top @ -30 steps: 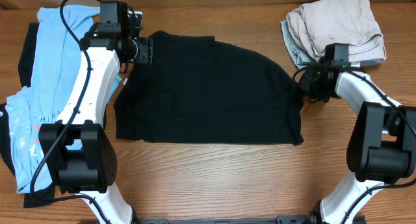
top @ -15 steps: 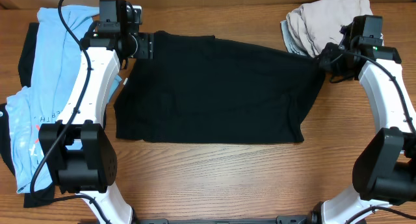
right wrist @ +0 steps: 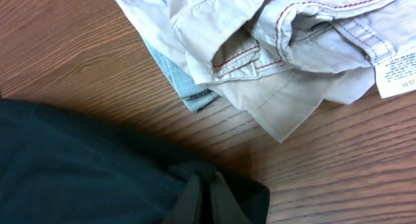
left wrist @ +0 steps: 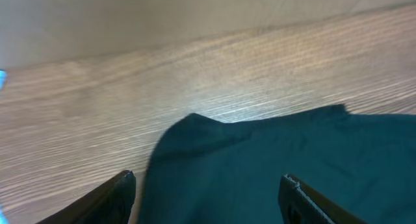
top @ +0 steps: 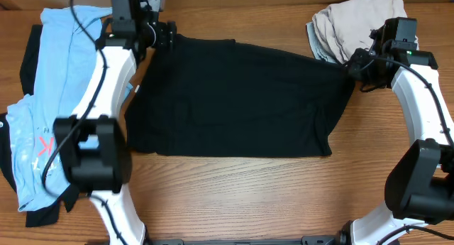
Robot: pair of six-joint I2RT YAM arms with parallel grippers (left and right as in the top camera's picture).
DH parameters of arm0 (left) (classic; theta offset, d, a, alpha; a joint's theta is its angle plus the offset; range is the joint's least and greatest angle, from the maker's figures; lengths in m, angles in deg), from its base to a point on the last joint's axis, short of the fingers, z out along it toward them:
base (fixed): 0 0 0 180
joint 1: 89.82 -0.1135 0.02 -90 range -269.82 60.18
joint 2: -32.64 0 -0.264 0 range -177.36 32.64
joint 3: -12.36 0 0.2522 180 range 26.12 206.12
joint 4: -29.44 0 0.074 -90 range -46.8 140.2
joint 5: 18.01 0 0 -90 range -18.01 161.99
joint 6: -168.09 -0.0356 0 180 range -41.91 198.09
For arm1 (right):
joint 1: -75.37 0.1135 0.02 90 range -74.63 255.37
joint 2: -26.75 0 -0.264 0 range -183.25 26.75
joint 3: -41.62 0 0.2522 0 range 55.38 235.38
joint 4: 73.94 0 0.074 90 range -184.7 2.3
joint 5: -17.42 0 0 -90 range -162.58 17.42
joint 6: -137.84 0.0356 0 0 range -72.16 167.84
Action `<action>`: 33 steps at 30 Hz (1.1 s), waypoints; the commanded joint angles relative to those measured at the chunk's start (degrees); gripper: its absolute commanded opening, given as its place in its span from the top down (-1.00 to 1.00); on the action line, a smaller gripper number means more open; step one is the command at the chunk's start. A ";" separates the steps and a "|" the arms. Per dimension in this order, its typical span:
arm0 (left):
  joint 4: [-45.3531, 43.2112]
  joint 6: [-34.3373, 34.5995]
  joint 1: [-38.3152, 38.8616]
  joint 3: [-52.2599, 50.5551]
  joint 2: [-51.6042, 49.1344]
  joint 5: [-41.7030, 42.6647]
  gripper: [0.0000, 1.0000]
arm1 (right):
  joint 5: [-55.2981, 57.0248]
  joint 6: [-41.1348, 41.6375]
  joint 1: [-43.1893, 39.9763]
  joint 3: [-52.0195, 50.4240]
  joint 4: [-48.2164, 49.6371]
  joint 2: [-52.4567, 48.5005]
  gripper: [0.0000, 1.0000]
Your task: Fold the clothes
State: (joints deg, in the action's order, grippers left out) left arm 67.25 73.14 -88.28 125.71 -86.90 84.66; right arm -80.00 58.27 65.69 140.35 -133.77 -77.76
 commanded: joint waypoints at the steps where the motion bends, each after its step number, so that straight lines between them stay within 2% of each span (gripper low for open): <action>1: 0.76 -1.77 0.87 4.85 -6.91 3.89 -0.40 | 1.42 -0.48 -0.09 0.61 0.26 0.57 0.92; 11: -5.75 -3.21 4.26 8.28 -14.03 0.42 -0.37 | 1.42 -0.48 -0.09 0.61 -0.26 0.57 0.92; 17: -4.22 -3.32 5.33 8.26 -16.94 0.15 -0.36 | 1.42 -0.48 -0.09 0.61 -0.37 0.57 0.92; 27: 4.48 -3.41 5.62 8.26 -18.99 -1.46 -0.22 | 1.40 -0.48 -0.09 0.61 -0.61 0.57 0.92; 33: 18.49 -3.34 6.49 8.26 -18.99 -3.04 -0.18 | 1.40 -0.48 -0.09 0.61 -0.63 0.57 0.92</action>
State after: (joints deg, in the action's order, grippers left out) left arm 80.37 70.08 -82.55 135.17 -104.76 83.08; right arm -79.58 58.27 65.69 140.35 -134.44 -77.76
